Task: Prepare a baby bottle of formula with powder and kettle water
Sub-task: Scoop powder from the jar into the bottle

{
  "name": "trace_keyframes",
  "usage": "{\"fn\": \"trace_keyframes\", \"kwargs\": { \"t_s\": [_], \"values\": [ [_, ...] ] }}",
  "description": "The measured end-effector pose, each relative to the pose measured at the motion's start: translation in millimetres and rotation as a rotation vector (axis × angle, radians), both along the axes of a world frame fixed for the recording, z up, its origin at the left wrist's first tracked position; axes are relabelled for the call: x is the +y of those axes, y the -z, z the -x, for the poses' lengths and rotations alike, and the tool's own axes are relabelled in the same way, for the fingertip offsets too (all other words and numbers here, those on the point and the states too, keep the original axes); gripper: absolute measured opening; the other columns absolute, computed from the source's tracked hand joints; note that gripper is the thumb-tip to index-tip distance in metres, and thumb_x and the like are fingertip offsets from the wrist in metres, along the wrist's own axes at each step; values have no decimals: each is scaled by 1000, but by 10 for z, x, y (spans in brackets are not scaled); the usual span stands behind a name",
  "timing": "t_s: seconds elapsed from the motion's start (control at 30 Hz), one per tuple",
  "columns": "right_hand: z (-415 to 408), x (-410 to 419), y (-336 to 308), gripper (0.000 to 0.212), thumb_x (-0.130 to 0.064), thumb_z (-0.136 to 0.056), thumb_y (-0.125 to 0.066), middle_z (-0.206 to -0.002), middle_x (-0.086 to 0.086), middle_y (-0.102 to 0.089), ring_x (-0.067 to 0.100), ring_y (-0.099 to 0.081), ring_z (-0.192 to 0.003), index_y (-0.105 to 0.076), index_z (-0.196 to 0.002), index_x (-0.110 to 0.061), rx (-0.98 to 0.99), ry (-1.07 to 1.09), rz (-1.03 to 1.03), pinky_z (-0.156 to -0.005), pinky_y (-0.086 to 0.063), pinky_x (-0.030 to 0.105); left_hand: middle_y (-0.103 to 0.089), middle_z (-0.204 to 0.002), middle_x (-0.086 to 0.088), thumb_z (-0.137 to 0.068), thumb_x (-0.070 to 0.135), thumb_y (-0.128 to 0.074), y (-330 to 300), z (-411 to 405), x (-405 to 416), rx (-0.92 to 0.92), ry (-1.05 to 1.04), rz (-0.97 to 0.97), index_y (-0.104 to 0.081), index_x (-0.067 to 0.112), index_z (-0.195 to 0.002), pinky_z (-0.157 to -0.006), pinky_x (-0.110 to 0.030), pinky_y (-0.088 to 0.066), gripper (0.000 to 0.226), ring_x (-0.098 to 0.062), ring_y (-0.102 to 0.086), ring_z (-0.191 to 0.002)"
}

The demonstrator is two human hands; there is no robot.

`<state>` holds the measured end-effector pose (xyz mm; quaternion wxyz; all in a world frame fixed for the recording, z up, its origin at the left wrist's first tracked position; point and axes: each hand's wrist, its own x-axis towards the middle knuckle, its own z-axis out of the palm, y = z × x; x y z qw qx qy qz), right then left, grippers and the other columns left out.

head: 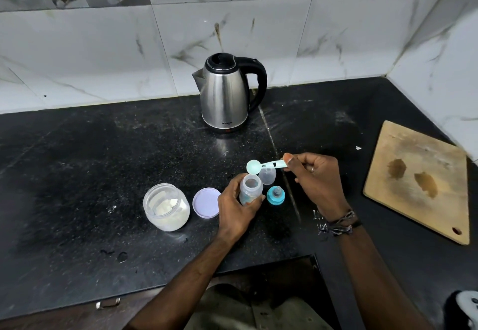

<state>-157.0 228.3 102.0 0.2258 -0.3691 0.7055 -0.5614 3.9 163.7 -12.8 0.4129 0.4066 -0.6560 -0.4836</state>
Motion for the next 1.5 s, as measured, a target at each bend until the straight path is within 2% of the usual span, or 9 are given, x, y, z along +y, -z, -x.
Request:
{"fn": "trace_keyframes", "kwargs": {
  "t_s": [0.3, 0.4, 0.6, 0.73, 0.83, 1.1, 1.23, 1.37, 1.5],
  "values": [
    [26, 9, 38, 18, -27, -92, -71, -74, 16, -74, 28, -61, -68, -78, -78, -19, -45, -1, -27, -61, -52, 56, -70, -117, 19, -75, 8, -91, 67, 16, -20, -46, 20, -12, -58, 43, -118, -89, -12, -50, 65, 5, -66, -106],
    [28, 1, 55, 19, -25, -93, -70, -75, 9, -76, 35, -68, -71, -78, -81, -13, -72, 3, -38, -62, -53, 48, -71, -119, 18, -75, 14, -90, 74, 22, -9, -47, 20, -22, -59, 38, -121, -92, -17, -52, 61, 1, -67, -109],
    [13, -38, 65, 20, -25, -93, -69, -73, 2, -77, 9, -69, -71, -76, -78, -15, -137, 8, -60, -57, -51, 21, -70, -128, 6, -71, 24, -92, 142, -6, -19, -110, 32, -36, -60, 17, -134, -103, -35, -54, 72, -7, -65, -118],
    [0, -73, 38, 20, -25, -94, -69, -74, 7, -76, 13, -70, -74, -75, -78, -13, -171, 4, -41, -57, -51, 19, -60, -145, 3, -67, 35, -95, 60, -50, 1, -146, 46, -43, -46, 16, -150, -113, -30, -46, 99, -7, -55, -133],
    [-45, -126, -3, 21, -23, -95, -67, -76, 10, -76, 13, -69, -74, -75, -79, -13, -202, -22, -20, -58, -50, 19, -58, -148, 4, -67, 50, -86, -83, -132, 27, -111, 40, -10, -43, 18, -153, -115, -30, -44, 101, -7, -54, -136],
    [-328, -416, -95, 20, -22, -98, -64, -81, 8, -77, 19, -73, -83, -75, -84, -12, -241, -142, -2, -62, -51, 24, -58, -147, -3, -75, 32, -91, -564, -592, -1, -44, -185, 215, -47, 7, -149, -117, -33, -42, 89, -15, -53, -140],
    [-625, -580, -75, 21, -20, -97, -64, -79, 11, -76, 7, -68, -69, -75, -82, -9, -186, -223, -23, -59, -50, 22, -55, -150, -10, -75, 32, -91, -606, -988, -71, -73, -365, 306, -47, 5, -148, -117, -47, -43, 90, -26, -52, -141],
    [-902, -717, 11, 21, -19, -97, -65, -79, 17, -75, 10, -63, -67, -78, -89, -4, -70, -312, -30, -60, -50, 24, -47, -157, -5, -66, 46, -93, -458, -1362, -143, -86, -430, 187, -37, 12, -155, -117, -51, -42, 110, -20, -47, -145],
    [-1163, -805, 50, 19, -16, -92, -65, -91, 4, -77, 14, -71, -85, -77, -84, -4, 139, -423, 18, -79, -57, 36, -43, -159, 2, -54, 60, -91, -270, -1597, -170, -117, -356, 4, -24, 22, -159, -120, -43, -40, 130, -9, -45, -145]
  ]
}}
